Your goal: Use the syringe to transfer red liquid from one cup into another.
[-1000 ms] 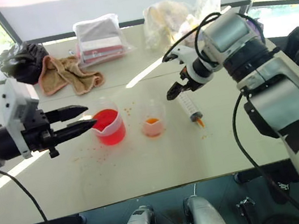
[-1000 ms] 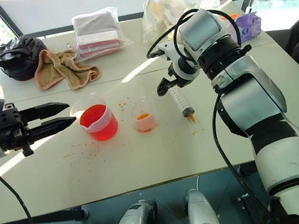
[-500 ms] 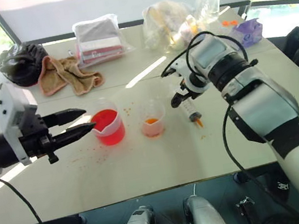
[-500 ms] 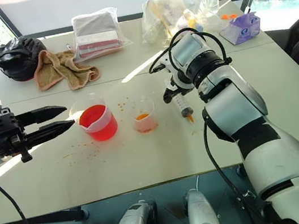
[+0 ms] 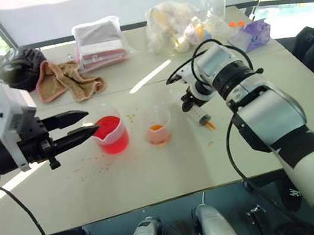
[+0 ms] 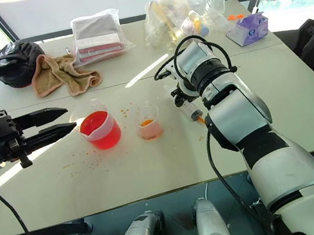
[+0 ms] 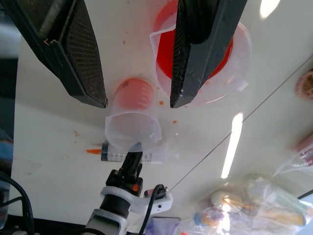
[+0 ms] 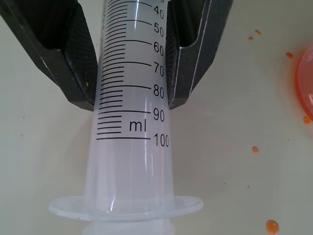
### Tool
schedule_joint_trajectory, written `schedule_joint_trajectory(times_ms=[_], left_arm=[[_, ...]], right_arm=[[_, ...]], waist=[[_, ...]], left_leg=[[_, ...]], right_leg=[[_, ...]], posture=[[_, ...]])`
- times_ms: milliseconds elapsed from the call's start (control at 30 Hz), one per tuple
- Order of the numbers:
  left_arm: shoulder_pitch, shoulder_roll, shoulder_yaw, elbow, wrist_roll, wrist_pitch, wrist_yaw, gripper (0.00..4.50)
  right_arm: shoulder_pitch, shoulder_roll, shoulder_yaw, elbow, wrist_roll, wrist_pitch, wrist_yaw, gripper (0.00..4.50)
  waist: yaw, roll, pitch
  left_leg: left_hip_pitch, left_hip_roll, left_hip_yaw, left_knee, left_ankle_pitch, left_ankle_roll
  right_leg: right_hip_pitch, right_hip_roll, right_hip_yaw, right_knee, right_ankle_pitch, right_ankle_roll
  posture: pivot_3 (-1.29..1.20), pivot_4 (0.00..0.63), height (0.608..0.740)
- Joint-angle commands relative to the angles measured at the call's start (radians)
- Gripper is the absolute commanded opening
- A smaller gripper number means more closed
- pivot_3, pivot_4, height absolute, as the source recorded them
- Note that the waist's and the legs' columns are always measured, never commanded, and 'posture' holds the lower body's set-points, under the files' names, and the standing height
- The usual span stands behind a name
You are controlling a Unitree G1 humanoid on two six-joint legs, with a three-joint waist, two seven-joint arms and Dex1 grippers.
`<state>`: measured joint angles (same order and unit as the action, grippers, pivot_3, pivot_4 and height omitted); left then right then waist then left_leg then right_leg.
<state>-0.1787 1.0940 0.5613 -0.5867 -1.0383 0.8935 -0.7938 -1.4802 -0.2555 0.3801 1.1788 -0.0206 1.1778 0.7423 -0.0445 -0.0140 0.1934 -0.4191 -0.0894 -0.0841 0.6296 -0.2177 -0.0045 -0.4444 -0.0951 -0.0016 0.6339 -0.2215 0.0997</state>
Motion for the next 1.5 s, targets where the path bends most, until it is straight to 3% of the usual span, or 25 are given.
schedule_joint_trajectory(times_ms=[33,133,233,367,433,533,733,900,1267,1500], left_arm=[[-0.015,0.006,0.004,-0.005,-0.007,-0.012,0.002,2.14],[0.001,0.008,0.015,-0.007,0.004,-0.013,-0.004,2.14],[-0.005,0.014,0.041,0.005,-0.011,-0.005,-0.002,2.14],[-0.084,0.003,0.041,0.067,-0.040,0.000,0.068,2.14],[-0.119,0.001,0.042,0.087,-0.067,0.014,0.092,2.14],[-0.150,0.023,0.067,0.096,-0.105,0.039,0.112,2.14],[-0.138,0.116,0.183,0.110,-0.163,0.117,0.083,2.14],[-0.105,0.129,0.271,0.085,-0.206,0.177,0.119,2.14],[-0.044,0.119,0.395,0.053,-0.321,0.255,0.230,2.14],[-0.007,0.099,0.363,0.034,-0.355,0.232,0.278,2.14]], right_arm=[[-0.007,-0.035,-0.073,-0.066,0.000,-0.073,-0.048,1.36],[0.005,-0.085,-0.163,-0.147,0.004,-0.192,-0.154,1.36],[0.025,-0.127,-0.296,-0.283,0.034,-0.433,-0.284,1.36],[0.017,-0.079,-0.468,-0.389,0.135,-0.629,-0.381,1.36],[0.029,-0.028,-0.546,-0.473,0.219,-0.692,-0.375,1.36],[0.094,0.081,-0.627,-0.685,0.410,-0.732,-0.247,1.36],[0.203,0.259,-0.579,-0.850,0.561,-0.663,-0.181,1.36],[0.308,0.392,-0.477,-0.886,0.541,-0.724,-0.159,1.36],[0.537,0.395,-0.217,-0.927,0.375,-0.901,-0.039,1.36],[0.611,0.406,-0.177,-0.885,0.319,-0.961,-0.039,1.36]], waist=[[0.000,0.000,0.000],[0.003,0.000,0.000],[0.002,0.000,0.000],[-0.002,0.000,0.000],[-0.006,0.000,0.000],[-0.011,0.000,0.000],[-0.006,0.000,0.000],[-0.003,0.000,0.000],[-0.001,-0.001,0.000],[-0.001,-0.001,0.000]], left_leg=[[0.000,0.000,0.000,0.000,0.000,0.000],[0.000,0.000,0.000,0.000,0.000,0.000],[0.000,0.000,0.000,0.000,0.000,0.000],[0.001,0.001,0.000,-0.001,0.000,0.000],[0.002,0.001,0.001,-0.001,0.000,0.000],[0.003,0.002,0.000,-0.002,0.000,0.000],[0.003,0.001,0.000,-0.001,0.000,0.000],[0.008,0.001,0.000,-0.001,0.001,-0.001],[0.010,0.001,0.000,-0.002,0.002,-0.004],[0.010,0.001,-0.001,-0.002,0.003,-0.005]], right_leg=[[0.000,0.000,0.000,0.000,0.000,0.000],[0.000,0.000,0.000,0.000,0.000,0.000],[0.000,0.000,0.000,0.000,0.000,0.000],[0.000,0.001,0.000,0.000,0.000,0.000],[0.000,0.001,0.000,0.000,0.000,0.000],[0.000,0.002,0.001,0.002,0.000,0.000],[0.001,0.001,0.001,0.004,0.000,0.000],[0.001,0.001,0.002,0.009,0.000,0.000],[0.001,0.002,0.002,0.012,0.000,-0.001],[0.001,0.002,0.002,0.012,0.000,-0.001]], posture=[[0.00,0.150,0.736],[0.00,0.150,0.736],[0.00,0.150,0.736],[0.00,0.150,0.736],[0.00,0.150,0.736],[0.00,0.150,0.736],[0.00,0.150,0.736],[0.00,0.150,0.736],[0.00,0.150,0.736],[0.00,0.150,0.736]])
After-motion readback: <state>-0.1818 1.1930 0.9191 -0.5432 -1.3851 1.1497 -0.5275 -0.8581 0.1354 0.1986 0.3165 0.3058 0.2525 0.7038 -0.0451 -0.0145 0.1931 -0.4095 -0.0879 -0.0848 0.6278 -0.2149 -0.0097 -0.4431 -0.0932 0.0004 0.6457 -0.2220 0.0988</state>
